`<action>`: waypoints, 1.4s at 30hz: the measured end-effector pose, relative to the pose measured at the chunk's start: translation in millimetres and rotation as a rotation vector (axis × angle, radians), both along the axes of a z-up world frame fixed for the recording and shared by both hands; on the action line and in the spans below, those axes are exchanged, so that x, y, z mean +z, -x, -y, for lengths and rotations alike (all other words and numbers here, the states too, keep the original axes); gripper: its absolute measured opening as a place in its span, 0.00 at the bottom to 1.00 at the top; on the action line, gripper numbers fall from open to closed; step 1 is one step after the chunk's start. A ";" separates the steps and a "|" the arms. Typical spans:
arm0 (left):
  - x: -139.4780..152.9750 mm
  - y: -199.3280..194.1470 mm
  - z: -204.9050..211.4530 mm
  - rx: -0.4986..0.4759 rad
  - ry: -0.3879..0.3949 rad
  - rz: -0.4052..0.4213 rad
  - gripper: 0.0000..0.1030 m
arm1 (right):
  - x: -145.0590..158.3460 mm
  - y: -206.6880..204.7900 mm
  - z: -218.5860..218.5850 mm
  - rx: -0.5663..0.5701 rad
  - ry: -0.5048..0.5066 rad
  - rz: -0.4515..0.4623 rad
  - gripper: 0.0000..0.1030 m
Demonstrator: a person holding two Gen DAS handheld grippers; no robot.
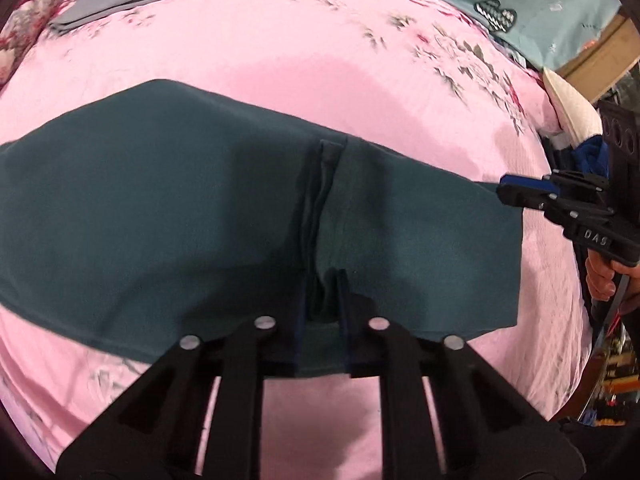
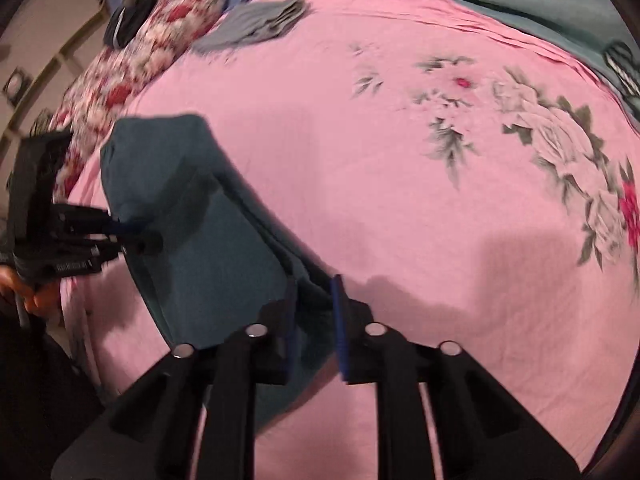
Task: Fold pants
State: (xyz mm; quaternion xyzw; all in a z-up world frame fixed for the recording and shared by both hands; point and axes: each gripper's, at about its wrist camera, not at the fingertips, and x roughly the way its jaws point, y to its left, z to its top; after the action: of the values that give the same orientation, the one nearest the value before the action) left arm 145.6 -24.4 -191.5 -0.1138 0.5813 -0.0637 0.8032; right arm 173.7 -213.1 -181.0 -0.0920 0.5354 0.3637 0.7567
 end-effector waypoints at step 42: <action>67.8 167.6 -396.2 0.572 -0.095 0.131 0.75 | 26.9 124.1 -470.3 0.260 -0.084 0.251 0.49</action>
State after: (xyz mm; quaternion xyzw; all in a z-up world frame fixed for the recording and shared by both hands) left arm -22.0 371.8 -123.7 -0.2308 0.4748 0.1852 0.8289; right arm 49.6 257.1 -154.1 -0.1737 0.4046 0.4661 0.7674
